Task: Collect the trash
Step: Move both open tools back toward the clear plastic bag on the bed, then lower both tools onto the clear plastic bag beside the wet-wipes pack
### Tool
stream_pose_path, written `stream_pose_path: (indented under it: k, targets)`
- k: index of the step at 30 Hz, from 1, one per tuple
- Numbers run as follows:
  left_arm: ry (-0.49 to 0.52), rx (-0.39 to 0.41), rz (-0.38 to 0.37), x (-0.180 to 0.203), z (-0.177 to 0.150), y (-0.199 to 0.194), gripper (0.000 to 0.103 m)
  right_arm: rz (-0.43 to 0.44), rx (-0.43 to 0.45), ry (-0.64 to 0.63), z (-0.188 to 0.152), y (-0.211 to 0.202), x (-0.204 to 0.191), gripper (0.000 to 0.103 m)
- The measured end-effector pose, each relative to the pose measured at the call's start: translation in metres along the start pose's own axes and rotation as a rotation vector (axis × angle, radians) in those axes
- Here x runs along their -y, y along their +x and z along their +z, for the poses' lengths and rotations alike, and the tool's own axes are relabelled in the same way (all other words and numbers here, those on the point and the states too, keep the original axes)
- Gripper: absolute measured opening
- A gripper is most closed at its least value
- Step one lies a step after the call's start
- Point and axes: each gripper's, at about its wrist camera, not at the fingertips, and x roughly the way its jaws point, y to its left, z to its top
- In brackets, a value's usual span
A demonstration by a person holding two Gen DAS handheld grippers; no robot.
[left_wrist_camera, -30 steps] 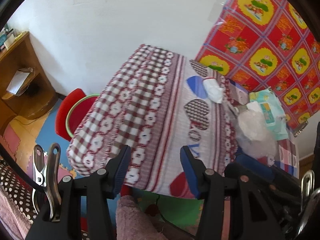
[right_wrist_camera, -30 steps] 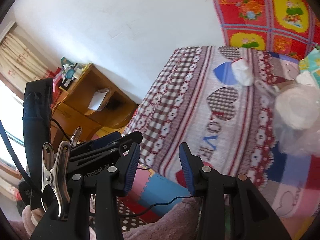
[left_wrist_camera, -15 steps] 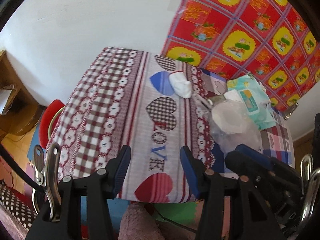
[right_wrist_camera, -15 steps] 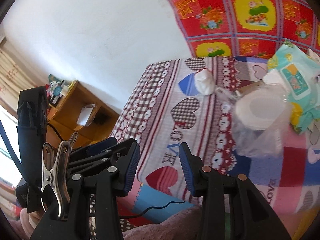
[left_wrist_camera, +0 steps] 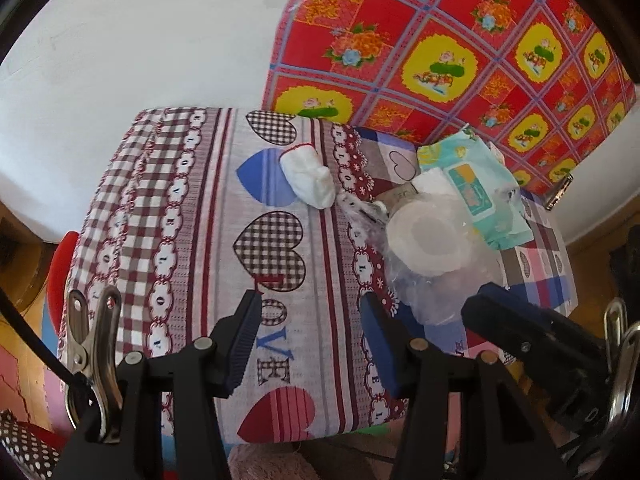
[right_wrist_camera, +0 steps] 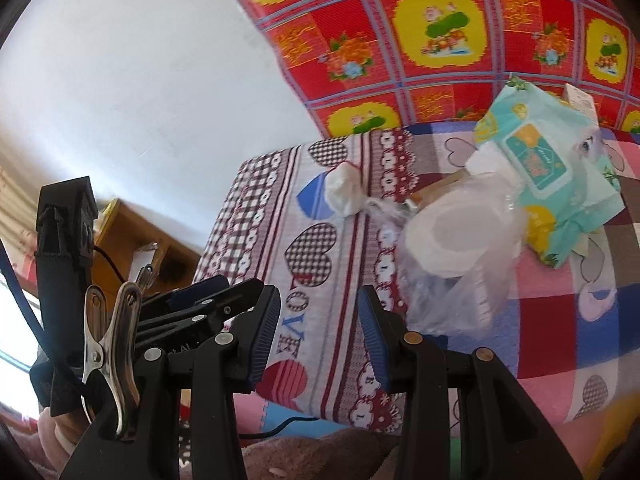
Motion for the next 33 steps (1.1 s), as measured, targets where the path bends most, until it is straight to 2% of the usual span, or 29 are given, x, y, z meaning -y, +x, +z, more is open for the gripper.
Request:
stream_pose_path:
  k: [15,25,33]
  targets:
    - [0.046,-0.056,-0.033,0.026,0.023,0.029,0.053,-0.048,0.006,0.059,0.012,-0.001,0.034,0.042]
    - [0.01,-0.093,-0.051,0.053,0.036,0.051,0.053,-0.044,0.008,0.038,0.028,-0.009,0.065,0.042]
    - [-0.012,-0.113,-0.021,0.065,0.038,0.07,0.053,-0.039,-0.007,0.05,0.034,-0.005,0.094,0.042]
